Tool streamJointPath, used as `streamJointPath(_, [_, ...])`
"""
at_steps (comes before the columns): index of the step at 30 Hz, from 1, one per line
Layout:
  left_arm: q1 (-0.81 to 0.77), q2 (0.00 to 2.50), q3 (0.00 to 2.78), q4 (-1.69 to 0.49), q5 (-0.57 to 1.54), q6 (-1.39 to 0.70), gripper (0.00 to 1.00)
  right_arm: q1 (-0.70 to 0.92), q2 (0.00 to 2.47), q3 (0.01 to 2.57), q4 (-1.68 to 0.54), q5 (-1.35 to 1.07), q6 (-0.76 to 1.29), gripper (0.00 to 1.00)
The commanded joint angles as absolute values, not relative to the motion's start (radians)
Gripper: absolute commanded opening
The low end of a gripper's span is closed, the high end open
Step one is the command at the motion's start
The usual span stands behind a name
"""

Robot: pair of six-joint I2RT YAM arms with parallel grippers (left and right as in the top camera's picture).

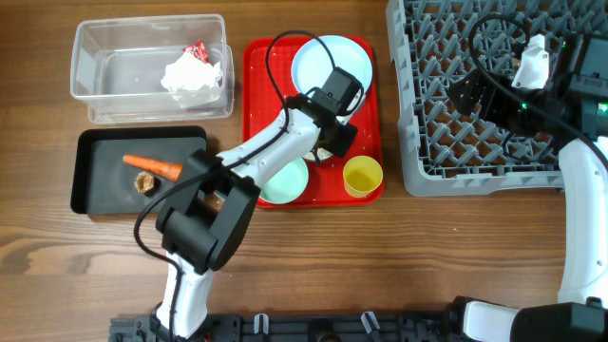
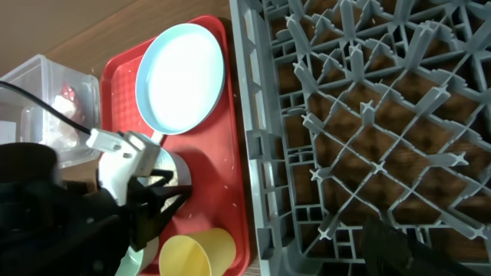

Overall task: Sort waste into correct bins and load items into the dishwasher rack
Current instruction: 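Grip the rim of the blue rice bowl with the left gripper, then lift the blue bowl over the black tray and pour out the rice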

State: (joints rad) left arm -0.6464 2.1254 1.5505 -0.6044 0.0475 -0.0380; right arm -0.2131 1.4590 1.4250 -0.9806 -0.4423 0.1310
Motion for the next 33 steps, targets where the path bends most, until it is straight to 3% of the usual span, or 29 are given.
streamJointPath(1, [-0.651, 2.148, 1.557, -0.606, 0.051, -0.081, 0.3, -0.214, 1.47, 1.431, -0.981, -0.422, 0.131, 1.0])
streamJointPath(9, [-0.651, 2.145, 1.557, -0.603, 0.051, -0.095, 0.04, -0.214, 1.47, 1.431, -0.98, -0.422, 0.132, 1.0])
streamJointPath(21, [-0.641, 1.992, 1.559, -0.715, -0.1, -0.152, 0.04, -0.214, 1.47, 1.431, -0.962, -0.423, 0.132, 1.0])
streamJointPath(26, [-0.569, 1.858, 1.559, -0.779, -0.094, -0.245, 0.04, -0.214, 1.47, 1.431, -0.955, -0.423, 0.134, 1.0])
streamJointPath(33, [-0.391, 1.732, 1.559, -0.909, 0.15, -0.28, 0.04, -0.214, 1.47, 1.431, -0.953, -0.423, 0.134, 1.0])
